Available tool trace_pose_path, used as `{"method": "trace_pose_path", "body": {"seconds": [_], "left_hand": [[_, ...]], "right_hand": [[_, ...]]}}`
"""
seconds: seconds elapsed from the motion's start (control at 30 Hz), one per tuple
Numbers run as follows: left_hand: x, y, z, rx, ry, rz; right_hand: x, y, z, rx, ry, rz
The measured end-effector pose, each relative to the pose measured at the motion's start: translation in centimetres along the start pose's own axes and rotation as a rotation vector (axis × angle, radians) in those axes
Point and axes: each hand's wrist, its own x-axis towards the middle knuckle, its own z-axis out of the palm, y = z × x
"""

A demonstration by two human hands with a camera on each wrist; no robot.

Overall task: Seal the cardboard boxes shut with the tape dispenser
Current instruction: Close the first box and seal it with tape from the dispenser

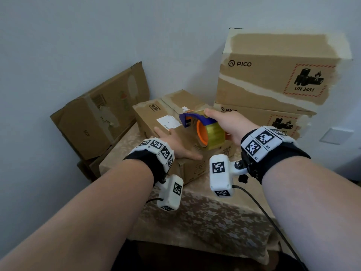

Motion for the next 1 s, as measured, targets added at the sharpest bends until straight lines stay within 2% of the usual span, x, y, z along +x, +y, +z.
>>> {"method": "trace_pose_path", "body": {"seconds": [0.2, 0.33, 0.83, 1.0], "left_hand": [[0.9, 0.9, 0.9, -0.008, 0.026, 0.046], [0.9, 1.0, 0.8, -0.023, 0.024, 0.042], [0.8, 1.5, 0.8, -0.009, 0.063, 0.008], [0.9, 1.5, 0.7, -0.014, 0.073, 0.005]], "right_hand": [[0.0, 1.0, -0.6, 0.279, -0.144, -0.017], [-0.4, 1.2, -1.3, 0.363, -0.216, -0.036], [-2.0, 1.6, -3.6, 0.212, -0.169, -0.079], [-2.7, 2.9, -5.4, 0.163, -0.204, -0.018]]}}
